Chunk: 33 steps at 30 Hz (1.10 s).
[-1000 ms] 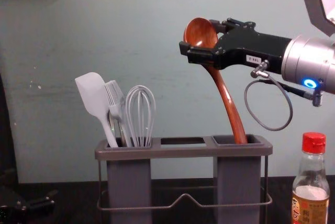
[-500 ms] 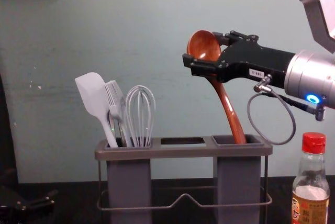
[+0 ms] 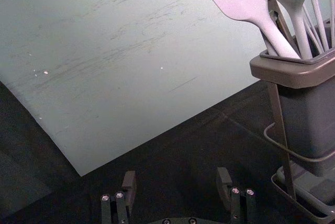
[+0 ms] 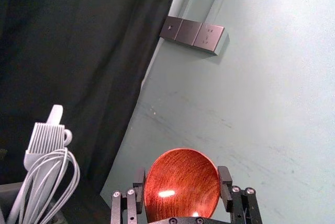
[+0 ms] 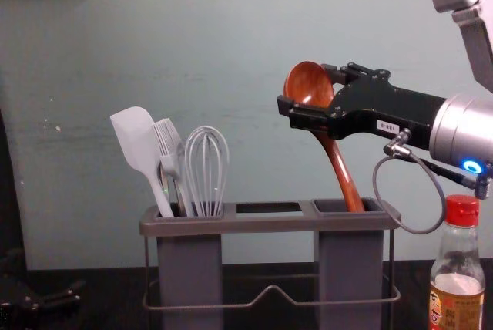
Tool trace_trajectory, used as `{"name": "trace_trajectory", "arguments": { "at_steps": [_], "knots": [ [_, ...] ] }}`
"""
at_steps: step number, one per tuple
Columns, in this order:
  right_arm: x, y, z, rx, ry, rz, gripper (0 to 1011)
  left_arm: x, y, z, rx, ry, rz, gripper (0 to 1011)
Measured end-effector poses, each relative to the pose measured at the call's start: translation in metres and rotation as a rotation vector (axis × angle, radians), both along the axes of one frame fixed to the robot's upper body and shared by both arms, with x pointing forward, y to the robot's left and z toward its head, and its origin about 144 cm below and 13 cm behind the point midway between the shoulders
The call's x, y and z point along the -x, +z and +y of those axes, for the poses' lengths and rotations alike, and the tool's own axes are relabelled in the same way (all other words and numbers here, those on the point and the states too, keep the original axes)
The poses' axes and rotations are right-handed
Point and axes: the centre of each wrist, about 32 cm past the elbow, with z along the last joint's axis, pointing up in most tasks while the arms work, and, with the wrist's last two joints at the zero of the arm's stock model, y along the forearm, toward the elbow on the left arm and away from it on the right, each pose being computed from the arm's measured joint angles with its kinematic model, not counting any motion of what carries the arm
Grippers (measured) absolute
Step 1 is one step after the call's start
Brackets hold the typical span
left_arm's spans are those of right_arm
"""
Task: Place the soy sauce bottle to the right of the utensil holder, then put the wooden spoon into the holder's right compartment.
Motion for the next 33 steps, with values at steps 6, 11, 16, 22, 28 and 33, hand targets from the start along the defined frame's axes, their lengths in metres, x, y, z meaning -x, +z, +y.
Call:
{"name": "trace_trajectory", "arguments": {
  "at_steps": [6, 11, 16, 22, 28, 33],
  "knots": [
    [0.0026, -0.0016, -0.0008, -0.003, -0.005, 0.006, 844, 0.0, 0.0, 0.0, 0.0, 0.0, 0.0, 1005],
    [0.0025, -0.0015, -0.0007, -0.003, -0.004, 0.006, 844, 0.0, 0.0, 0.0, 0.0, 0.0, 0.0, 1005],
    [0.0021, -0.0012, -0.0006, -0.003, -0.004, 0.007, 844, 0.0, 0.0, 0.0, 0.0, 0.0, 0.0, 1005],
    [0.0019, -0.0011, -0.0005, -0.002, -0.004, 0.007, 946, 0.0, 0.0, 0.0, 0.0, 0.0, 0.0, 1005],
    [0.0018, -0.0012, -0.0004, -0.001, -0.004, 0.007, 1000, 0.0, 0.0, 0.0, 0.0, 0.0, 0.0, 1005],
    [0.0017, -0.0012, -0.0005, -0.001, -0.004, 0.008, 1000, 0.0, 0.0, 0.0, 0.0, 0.0, 0.0, 1005]
  ]
}}
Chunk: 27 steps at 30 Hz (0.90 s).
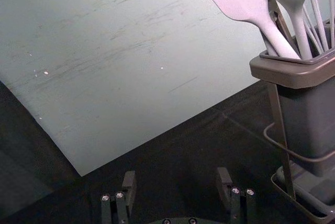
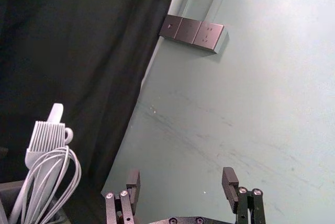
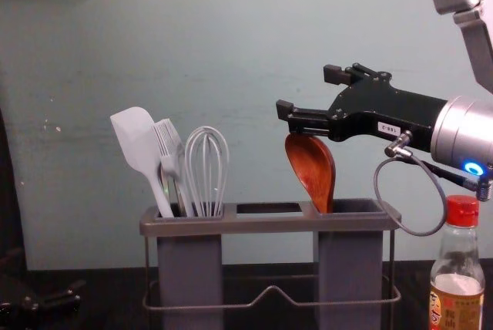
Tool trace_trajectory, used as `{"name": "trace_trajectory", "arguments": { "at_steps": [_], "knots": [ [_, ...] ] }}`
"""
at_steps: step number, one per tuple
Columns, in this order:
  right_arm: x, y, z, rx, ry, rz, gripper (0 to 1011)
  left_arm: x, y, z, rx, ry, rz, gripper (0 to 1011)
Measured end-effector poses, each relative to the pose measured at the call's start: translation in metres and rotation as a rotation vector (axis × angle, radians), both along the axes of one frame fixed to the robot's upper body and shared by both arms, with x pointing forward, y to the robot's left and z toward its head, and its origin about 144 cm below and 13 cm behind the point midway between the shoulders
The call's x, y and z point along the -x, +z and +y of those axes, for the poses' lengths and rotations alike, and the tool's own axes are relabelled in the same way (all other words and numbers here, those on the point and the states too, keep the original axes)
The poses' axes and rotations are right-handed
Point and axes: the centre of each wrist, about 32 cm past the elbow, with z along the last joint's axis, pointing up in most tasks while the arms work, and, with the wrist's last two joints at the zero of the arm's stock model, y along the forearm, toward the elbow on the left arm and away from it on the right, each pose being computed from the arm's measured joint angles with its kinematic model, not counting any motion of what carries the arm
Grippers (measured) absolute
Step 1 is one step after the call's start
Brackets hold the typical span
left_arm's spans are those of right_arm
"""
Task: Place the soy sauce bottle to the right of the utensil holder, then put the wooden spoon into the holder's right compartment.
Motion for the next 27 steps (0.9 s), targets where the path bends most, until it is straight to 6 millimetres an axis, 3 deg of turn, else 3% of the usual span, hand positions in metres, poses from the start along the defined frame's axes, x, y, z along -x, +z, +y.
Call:
{"name": "trace_trajectory", "arguments": {
  "at_steps": [14, 27],
  "knots": [
    [0.007, 0.004, -0.001, -0.007, -0.007, 0.018, 1000, 0.0, 0.0, 0.0, 0.0, 0.0, 0.0, 1005],
    [0.06, 0.026, -0.009, 0.01, -0.07, 0.063, 1000, 0.0, 0.0, 0.0, 0.0, 0.0, 0.0, 1005]
  ]
}}
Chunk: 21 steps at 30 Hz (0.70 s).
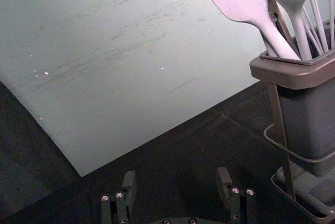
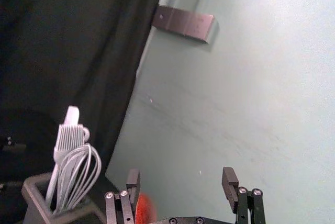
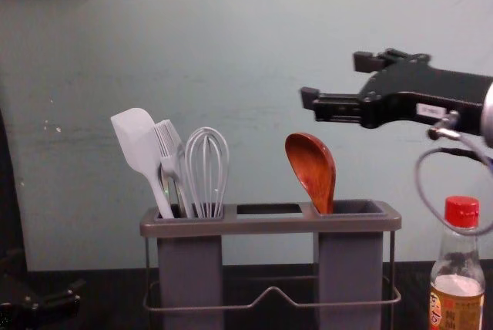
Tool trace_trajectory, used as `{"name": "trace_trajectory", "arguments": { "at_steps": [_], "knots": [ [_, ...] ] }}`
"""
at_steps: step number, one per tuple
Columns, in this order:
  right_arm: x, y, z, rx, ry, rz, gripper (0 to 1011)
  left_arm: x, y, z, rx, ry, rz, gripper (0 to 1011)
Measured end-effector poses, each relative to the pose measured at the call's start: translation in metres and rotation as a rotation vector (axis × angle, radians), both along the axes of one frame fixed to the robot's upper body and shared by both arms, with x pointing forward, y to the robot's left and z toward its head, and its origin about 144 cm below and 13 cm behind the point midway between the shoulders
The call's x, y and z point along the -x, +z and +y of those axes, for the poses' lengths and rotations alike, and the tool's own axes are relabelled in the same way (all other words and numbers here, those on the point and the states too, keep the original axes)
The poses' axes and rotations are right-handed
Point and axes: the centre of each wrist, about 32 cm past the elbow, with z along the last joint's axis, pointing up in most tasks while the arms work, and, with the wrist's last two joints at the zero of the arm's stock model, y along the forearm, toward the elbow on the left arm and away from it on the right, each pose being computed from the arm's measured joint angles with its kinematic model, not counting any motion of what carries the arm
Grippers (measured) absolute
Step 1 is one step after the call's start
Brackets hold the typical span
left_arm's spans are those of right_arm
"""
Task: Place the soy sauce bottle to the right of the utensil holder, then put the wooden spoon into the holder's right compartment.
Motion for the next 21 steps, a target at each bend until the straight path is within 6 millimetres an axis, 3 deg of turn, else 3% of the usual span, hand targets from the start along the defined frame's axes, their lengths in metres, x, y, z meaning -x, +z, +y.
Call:
{"name": "trace_trajectory", "arguments": {
  "at_steps": [9, 13, 21],
  "knots": [
    [0.051, 0.0, -0.008, -0.003, -0.108, 0.076, 1000, 0.0, 0.0, 0.0, 0.0, 0.0, 0.0, 1005],
    [0.076, -0.006, -0.015, -0.019, -0.163, 0.118, 1002, 0.0, 0.0, 0.0, 0.0, 0.0, 0.0, 1005],
    [0.107, -0.026, -0.028, -0.059, -0.257, 0.214, 1000, 0.0, 0.0, 0.0, 0.0, 0.0, 0.0, 1005]
  ]
}}
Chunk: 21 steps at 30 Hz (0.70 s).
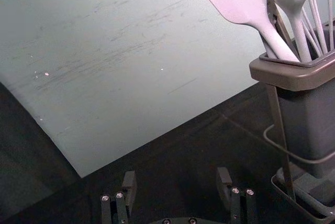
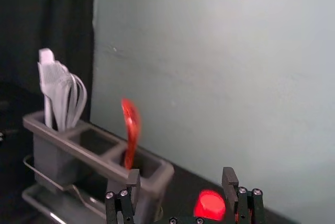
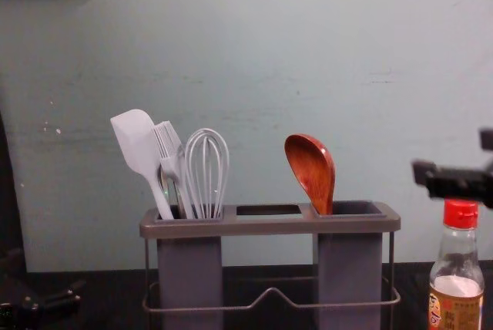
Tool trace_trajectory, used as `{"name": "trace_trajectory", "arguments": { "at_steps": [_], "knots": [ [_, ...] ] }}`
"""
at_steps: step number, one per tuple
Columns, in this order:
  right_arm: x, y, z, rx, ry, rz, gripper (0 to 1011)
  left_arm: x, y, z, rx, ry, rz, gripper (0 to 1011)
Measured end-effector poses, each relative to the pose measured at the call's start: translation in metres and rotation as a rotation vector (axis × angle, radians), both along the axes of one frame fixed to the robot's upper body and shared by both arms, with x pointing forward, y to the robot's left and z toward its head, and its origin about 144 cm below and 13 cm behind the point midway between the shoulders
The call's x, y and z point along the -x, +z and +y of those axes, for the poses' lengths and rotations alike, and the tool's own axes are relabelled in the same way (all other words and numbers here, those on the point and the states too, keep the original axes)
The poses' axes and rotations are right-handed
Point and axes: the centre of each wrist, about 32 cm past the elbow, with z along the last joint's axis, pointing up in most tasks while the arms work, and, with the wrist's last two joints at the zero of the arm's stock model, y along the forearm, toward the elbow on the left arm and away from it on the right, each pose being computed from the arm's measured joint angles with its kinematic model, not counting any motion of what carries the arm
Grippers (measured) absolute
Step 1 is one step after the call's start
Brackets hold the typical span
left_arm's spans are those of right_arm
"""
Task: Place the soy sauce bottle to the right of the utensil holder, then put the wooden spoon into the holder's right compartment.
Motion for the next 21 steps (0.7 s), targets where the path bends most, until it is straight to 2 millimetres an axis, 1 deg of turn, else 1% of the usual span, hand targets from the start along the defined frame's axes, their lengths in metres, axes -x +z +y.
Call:
{"name": "trace_trajectory", "arguments": {
  "at_steps": [4, 5, 7, 10, 14, 21],
  "knots": [
    [0.007, -0.011, -0.002, -0.016, -0.038, 0.044, 1000, 0.0, 0.0, 0.0, 0.0, 0.0, 0.0, 1005],
    [0.007, -0.011, -0.002, -0.016, -0.038, 0.044, 1000, 0.0, 0.0, 0.0, 0.0, 0.0, 0.0, 1005],
    [0.011, -0.018, -0.002, -0.018, -0.055, 0.072, 1000, 0.0, 0.0, 0.0, 0.0, 0.0, 0.0, 1005],
    [0.019, -0.031, 0.0, -0.012, -0.077, 0.113, 1000, 0.0, 0.0, 0.0, 0.0, 0.0, 0.0, 1005],
    [0.026, -0.042, 0.005, -0.004, -0.107, 0.136, 1000, 0.0, 0.0, 0.0, 0.0, 0.0, 0.0, 1005],
    [0.034, -0.054, 0.01, -0.007, -0.178, 0.153, 1000, 0.0, 0.0, 0.0, 0.0, 0.0, 0.0, 1005]
  ]
}}
